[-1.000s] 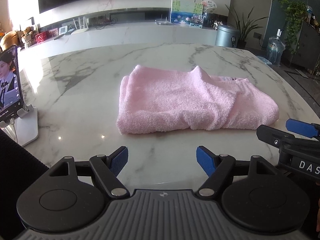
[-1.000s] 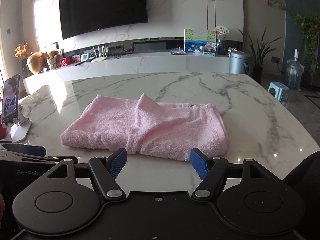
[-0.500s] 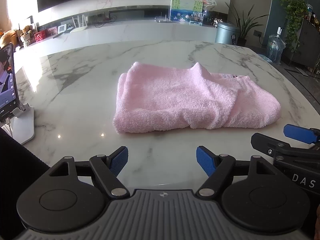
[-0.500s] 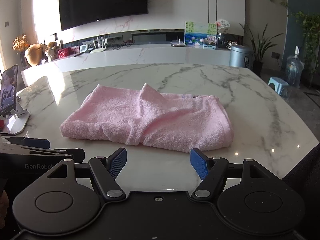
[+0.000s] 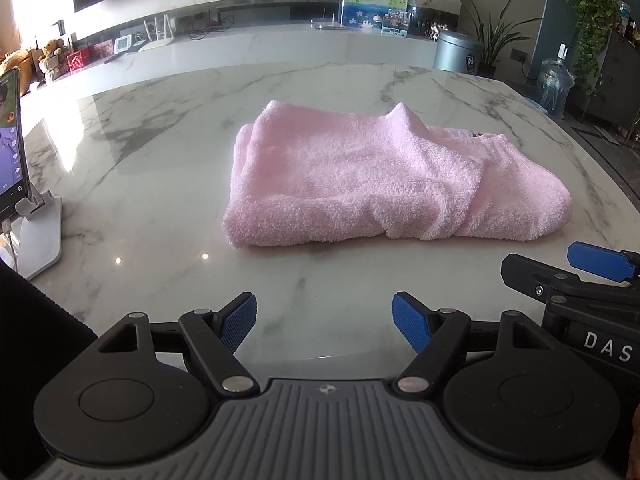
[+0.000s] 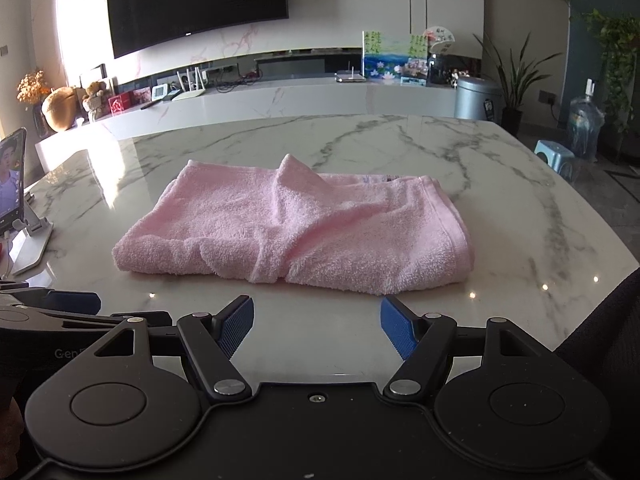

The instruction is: Fold towel

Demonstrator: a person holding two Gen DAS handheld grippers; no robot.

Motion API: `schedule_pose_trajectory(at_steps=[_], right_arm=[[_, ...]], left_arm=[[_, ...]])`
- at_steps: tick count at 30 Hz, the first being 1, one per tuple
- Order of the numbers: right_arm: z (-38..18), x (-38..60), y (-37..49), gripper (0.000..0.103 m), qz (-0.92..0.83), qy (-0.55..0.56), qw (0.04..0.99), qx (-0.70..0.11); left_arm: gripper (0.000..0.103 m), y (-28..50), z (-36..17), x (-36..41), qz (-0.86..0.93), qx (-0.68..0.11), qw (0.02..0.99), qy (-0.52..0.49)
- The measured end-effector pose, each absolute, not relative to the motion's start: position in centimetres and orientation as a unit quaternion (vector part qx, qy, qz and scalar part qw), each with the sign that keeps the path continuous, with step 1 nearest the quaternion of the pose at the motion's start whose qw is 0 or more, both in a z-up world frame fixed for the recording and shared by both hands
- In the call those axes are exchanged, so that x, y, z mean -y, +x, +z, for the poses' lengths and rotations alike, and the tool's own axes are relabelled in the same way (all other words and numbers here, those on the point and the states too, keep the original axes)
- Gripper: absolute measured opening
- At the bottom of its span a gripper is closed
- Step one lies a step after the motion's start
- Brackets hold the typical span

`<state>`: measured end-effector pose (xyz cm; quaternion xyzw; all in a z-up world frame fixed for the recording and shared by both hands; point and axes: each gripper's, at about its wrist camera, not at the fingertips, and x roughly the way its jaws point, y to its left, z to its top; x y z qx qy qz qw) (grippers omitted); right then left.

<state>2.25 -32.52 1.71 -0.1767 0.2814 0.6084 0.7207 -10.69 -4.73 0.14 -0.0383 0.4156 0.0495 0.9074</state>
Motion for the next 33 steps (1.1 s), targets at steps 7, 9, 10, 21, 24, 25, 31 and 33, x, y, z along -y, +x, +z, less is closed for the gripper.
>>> schedule_pose_trajectory(at_steps=[7, 9, 10, 21, 24, 25, 31, 33], right_arm=[[1.43, 32.30, 2.52, 0.069, 0.608, -0.174, 0.719, -0.289], [1.42, 32.29, 2.60, 0.069, 0.608, -0.173, 0.718, -0.290], [1.39, 32.27, 2.63, 0.069, 0.608, -0.173, 0.718, -0.291], [1.19, 32.12, 2.70, 0.069, 0.606, -0.178, 0.717, -0.296], [1.12, 32.12, 2.82, 0.069, 0.605, -0.177, 0.717, -0.298], [1.11, 32.11, 2.86, 0.069, 0.605, -0.176, 0.717, -0.299], [1.08, 32.05, 2.89, 0.069, 0.605, -0.177, 0.716, -0.300], [1.04, 31.99, 2.92, 0.069, 0.604, -0.177, 0.716, -0.301]], left_arm=[[0.074, -10.41, -0.30, 4.34, 0.047, -0.422, 0.904, -0.049], [0.074, -10.39, -0.41, 4.14, 0.046, -0.423, 0.903, -0.057], [0.074, -10.38, -0.45, 4.10, 0.047, -0.424, 0.903, -0.059], [0.074, -10.52, -0.46, 4.23, 0.055, -0.417, 0.906, -0.051], [0.074, -10.49, -0.49, 4.24, 0.054, -0.417, 0.906, -0.050], [0.074, -10.48, -0.49, 4.25, 0.054, -0.417, 0.906, -0.050], [0.074, -10.49, -0.50, 4.36, 0.056, -0.416, 0.907, -0.044], [0.074, -10.50, -0.53, 4.49, 0.057, -0.414, 0.908, -0.038]])
